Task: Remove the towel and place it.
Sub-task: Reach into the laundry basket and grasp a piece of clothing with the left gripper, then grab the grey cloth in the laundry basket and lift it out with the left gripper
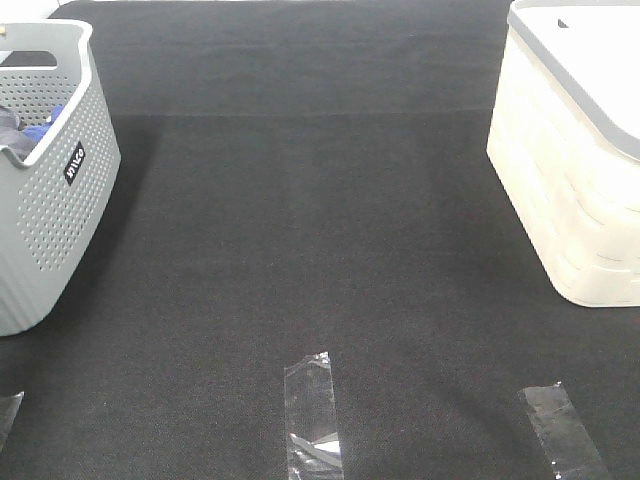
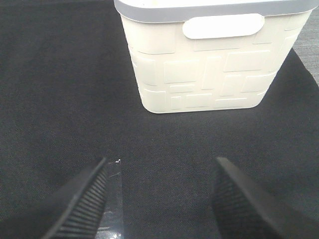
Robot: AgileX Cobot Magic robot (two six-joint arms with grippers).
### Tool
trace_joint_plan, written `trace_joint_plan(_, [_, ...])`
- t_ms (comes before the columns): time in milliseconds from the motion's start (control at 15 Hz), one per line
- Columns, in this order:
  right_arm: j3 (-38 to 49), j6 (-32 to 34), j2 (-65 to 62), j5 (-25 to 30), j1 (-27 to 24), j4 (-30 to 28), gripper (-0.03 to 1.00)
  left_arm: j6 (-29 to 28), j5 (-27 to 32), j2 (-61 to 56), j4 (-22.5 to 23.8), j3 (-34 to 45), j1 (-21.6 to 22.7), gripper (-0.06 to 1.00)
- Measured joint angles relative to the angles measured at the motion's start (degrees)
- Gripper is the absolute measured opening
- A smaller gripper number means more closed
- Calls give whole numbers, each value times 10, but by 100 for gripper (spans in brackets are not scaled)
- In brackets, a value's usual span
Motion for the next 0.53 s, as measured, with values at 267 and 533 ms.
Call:
trace_joint_plan(267, [0, 0, 0, 0, 0, 0, 57, 0, 10, 82, -6, -48, 0, 63])
trace_joint_plan(533, [0, 0, 0, 0, 0, 0, 57, 0, 29, 168, -26, -69, 0, 63])
